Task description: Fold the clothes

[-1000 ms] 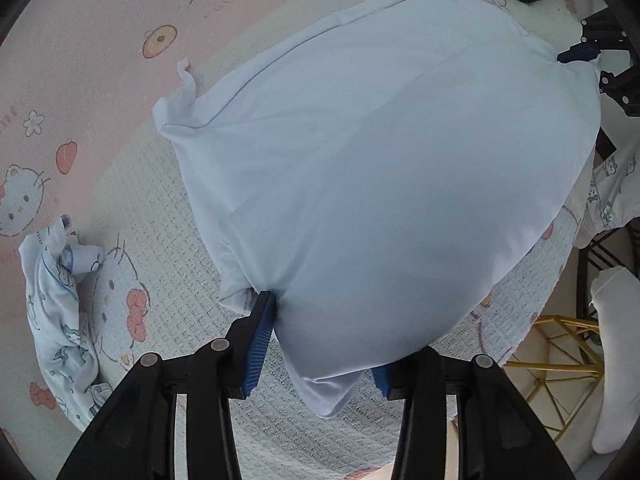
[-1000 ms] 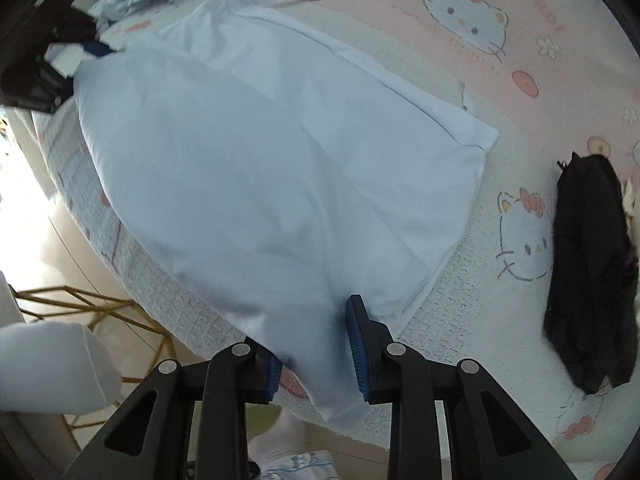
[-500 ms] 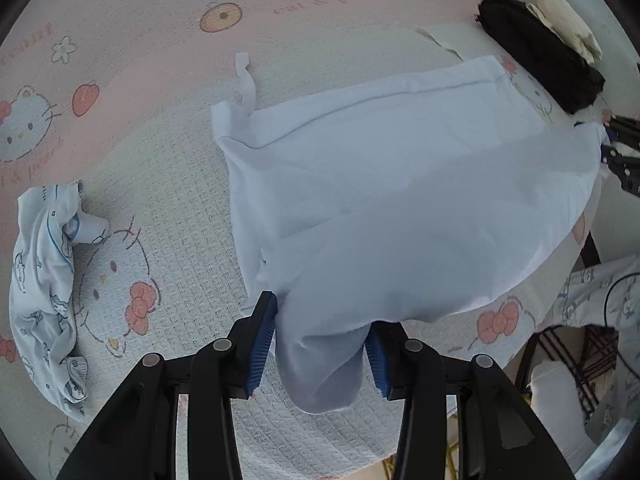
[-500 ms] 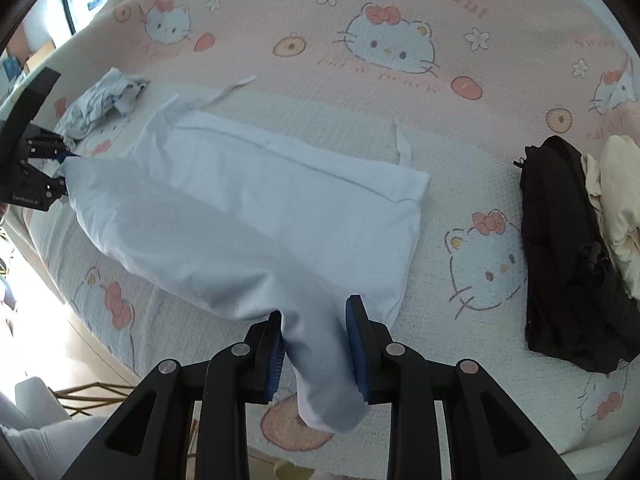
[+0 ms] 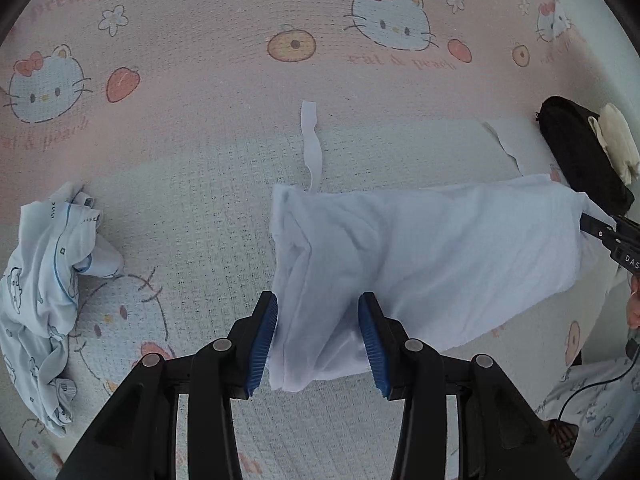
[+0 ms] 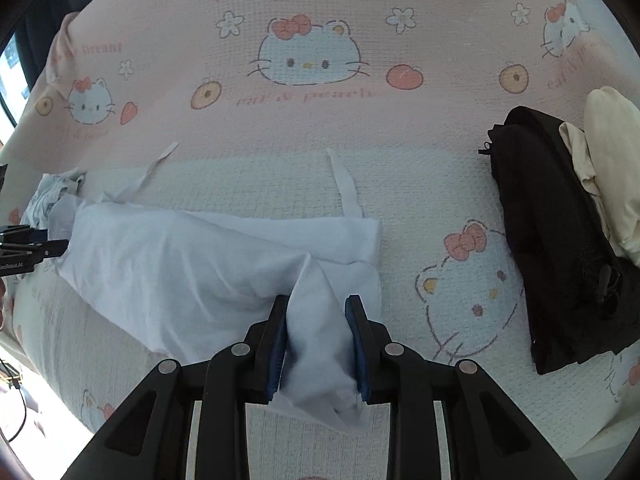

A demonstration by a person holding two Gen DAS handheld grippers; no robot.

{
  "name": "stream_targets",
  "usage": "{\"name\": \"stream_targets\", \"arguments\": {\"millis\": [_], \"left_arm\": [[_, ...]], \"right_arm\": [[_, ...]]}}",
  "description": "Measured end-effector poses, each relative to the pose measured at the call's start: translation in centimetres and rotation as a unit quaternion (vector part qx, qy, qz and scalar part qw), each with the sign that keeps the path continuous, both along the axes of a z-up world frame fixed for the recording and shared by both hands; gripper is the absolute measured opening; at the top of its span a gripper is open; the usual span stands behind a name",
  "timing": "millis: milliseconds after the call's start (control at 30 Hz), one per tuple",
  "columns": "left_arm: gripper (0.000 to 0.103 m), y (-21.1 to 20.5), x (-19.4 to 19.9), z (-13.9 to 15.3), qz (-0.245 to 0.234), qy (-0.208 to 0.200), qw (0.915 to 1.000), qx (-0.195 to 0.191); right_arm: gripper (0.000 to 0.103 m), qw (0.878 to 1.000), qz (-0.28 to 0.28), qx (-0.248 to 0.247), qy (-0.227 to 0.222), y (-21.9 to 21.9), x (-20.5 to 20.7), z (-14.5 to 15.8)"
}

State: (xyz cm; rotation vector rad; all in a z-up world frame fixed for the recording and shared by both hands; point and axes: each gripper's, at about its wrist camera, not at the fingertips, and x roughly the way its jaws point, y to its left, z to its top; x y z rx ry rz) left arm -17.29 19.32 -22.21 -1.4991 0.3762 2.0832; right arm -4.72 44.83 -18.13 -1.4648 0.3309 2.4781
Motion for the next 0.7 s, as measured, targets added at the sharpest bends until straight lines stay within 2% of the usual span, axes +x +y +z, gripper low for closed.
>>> {"name": "stream_targets", "arguments": {"millis": [167, 233, 333, 467, 500, 567, 633, 667, 700], "left_arm": [[0.039, 0.4, -1.8, -1.0, 0.021, -0.002, 0.9998, 0.003], [0.039, 0.6, -2.3, -1.8, 0.033, -0.018, 0.9993, 0.003], [0.039, -0.2, -0.5, -2.7, 0.043, -0.028, 0.9987, 0.006], [0.039, -1.0, 1.0, -2.7, 0.058, -0.031, 0.9974, 0.029], [0.039, -1.5, 1.4, -2.6, 0.065, -0.035, 0.9966, 0.037], [0.039, -2.7, 1.3, -1.5, 0.064, -0.042, 0.9942, 0.076], [0.04, -4.0, 1.2, -0.4, 0.063, -0.049, 0.9902, 0.115], [0.041, -4.5, 0.8, 0.0, 0.066, -0.056, 0.9888, 0.121], [0.042, -5.1, 0.5, 0.4, 0.07, -0.063, 0.9874, 0.127]], "right_arm": [[0.027, 1.0, -0.014, 0.019, -0.019, 0.7, -3.0, -1.1], [0.027, 0.999, -0.023, 0.022, -0.031, 1.3, -4.1, -1.8], [0.027, 0.998, -0.048, 0.019, -0.045, 2.5, -5.2, -3.2], [0.027, 0.992, -0.096, 0.062, -0.057, 3.8, -5.8, -4.3], [0.03, 0.99, -0.112, 0.06, -0.057, 4.3, -5.7, -4.2], [0.03, 0.989, -0.14, 0.033, -0.044, 5.5, -5.1, -3.5], [0.031, 0.988, -0.152, -0.017, -0.011, 6.5, -3.9, -2.2], [0.033, 0.988, -0.15, -0.038, 0.005, 6.7, -3.3, -1.4], [0.043, 0.989, -0.14, -0.05, 0.017, 6.7, -2.8, -0.6]]}}
